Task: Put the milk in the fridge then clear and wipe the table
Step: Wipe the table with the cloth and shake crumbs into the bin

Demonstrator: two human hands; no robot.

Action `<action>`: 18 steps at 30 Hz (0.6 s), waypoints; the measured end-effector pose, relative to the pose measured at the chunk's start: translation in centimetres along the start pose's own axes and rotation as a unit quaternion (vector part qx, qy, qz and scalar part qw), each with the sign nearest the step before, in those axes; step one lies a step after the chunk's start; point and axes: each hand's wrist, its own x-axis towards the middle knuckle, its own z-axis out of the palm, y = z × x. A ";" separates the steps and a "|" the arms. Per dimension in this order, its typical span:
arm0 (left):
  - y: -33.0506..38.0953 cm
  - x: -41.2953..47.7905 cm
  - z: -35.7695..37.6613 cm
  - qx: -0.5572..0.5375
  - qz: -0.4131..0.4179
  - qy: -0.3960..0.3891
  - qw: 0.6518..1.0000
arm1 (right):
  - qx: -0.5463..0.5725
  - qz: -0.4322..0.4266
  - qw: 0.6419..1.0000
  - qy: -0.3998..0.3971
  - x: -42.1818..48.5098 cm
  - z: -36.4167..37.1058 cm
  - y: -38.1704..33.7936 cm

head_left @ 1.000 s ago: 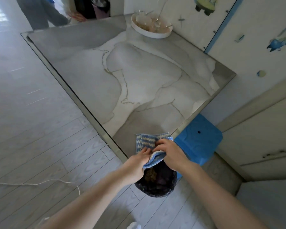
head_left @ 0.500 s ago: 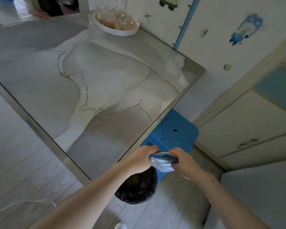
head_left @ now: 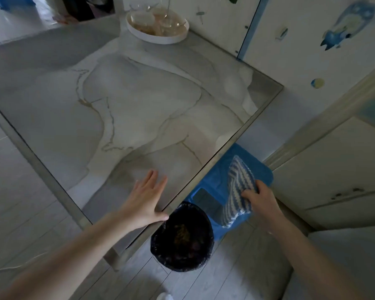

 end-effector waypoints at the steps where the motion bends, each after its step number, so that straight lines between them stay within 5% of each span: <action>1: -0.3 -0.1 0.0 -0.012 -0.005 -0.004 1.000 | 0.005 -0.001 1.000 0.005 0.3 0.2 -0.2; 12: -1.7 -1.4 -3.8 -0.179 -0.003 0.063 0.982 | 0.082 -0.033 0.995 0.045 1.8 3.1 -2.5; 15: -2.0 -1.6 -5.6 -0.212 -0.010 0.105 0.972 | 0.021 -0.061 0.995 0.071 2.3 4.0 -2.7; 18: -2.2 -1.8 -6.5 -0.238 -0.023 0.134 0.962 | -0.071 -0.080 0.994 0.015 2.7 5.5 -3.3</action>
